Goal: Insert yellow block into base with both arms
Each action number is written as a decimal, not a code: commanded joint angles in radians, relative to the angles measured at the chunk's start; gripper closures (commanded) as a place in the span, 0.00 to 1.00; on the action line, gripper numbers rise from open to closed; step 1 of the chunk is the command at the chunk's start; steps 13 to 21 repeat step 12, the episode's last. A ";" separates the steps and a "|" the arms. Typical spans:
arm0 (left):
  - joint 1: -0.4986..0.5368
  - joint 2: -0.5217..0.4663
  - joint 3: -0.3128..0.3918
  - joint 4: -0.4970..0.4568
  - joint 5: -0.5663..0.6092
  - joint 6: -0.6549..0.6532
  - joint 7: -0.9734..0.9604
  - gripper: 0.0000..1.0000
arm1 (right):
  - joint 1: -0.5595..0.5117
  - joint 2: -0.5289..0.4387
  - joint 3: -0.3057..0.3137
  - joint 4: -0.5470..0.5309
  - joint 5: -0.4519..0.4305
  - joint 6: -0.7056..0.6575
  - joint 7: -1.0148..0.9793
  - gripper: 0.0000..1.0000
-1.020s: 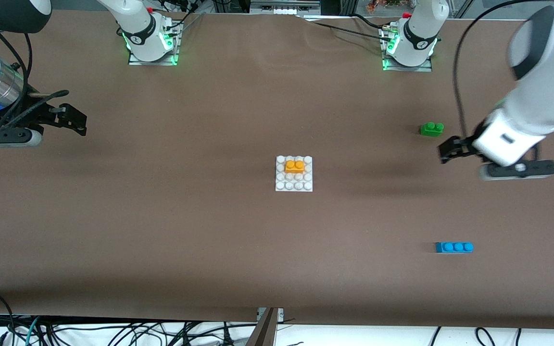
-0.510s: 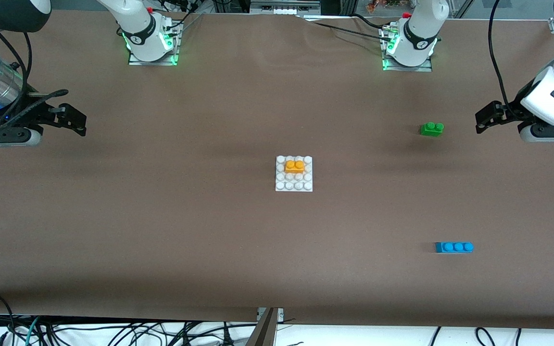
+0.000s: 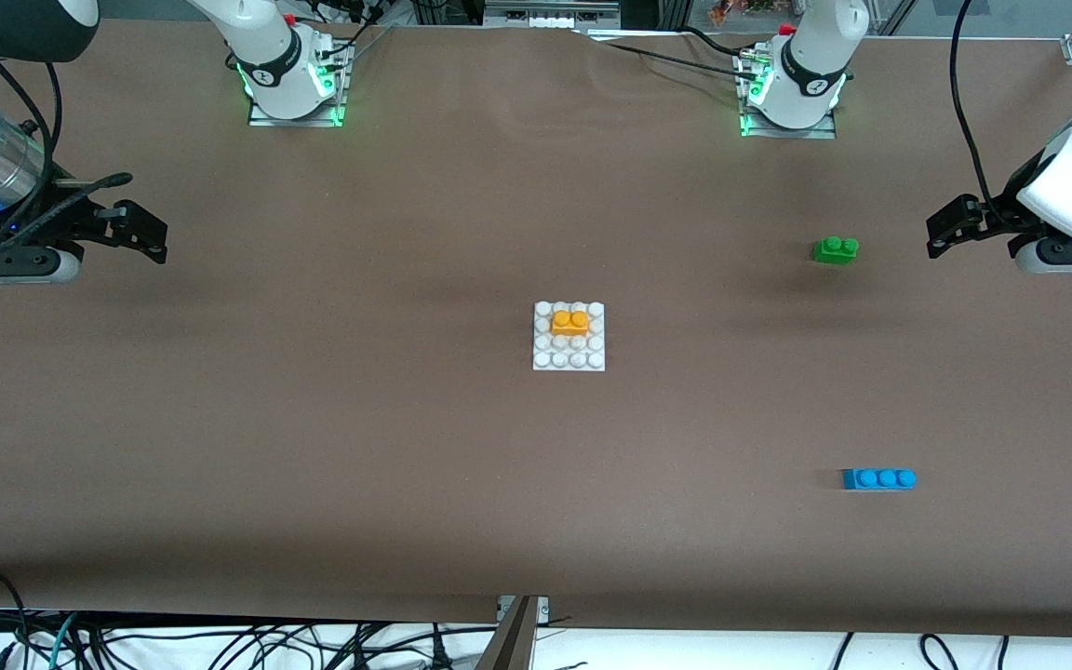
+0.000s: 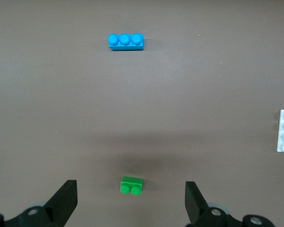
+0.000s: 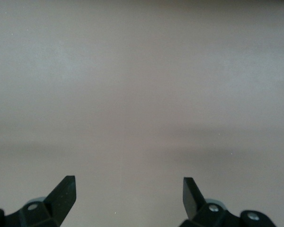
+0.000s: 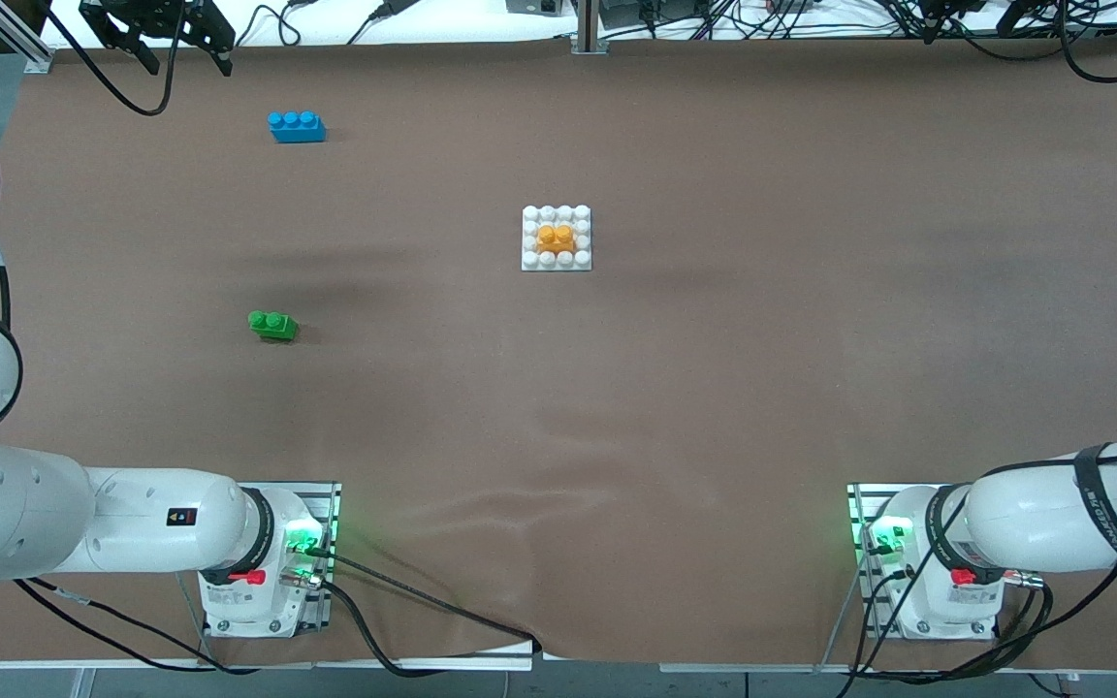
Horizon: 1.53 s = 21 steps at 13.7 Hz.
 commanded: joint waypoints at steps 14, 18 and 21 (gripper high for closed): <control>0.008 -0.010 0.014 0.016 -0.075 -0.053 0.001 0.00 | -0.011 -0.001 0.006 0.013 0.049 -0.013 0.011 0.00; 0.008 -0.010 0.014 0.016 -0.075 -0.053 0.001 0.00 | -0.011 -0.001 0.006 0.013 0.049 -0.013 0.011 0.00; 0.008 -0.010 0.014 0.016 -0.075 -0.053 0.001 0.00 | -0.011 -0.001 0.006 0.013 0.049 -0.013 0.011 0.00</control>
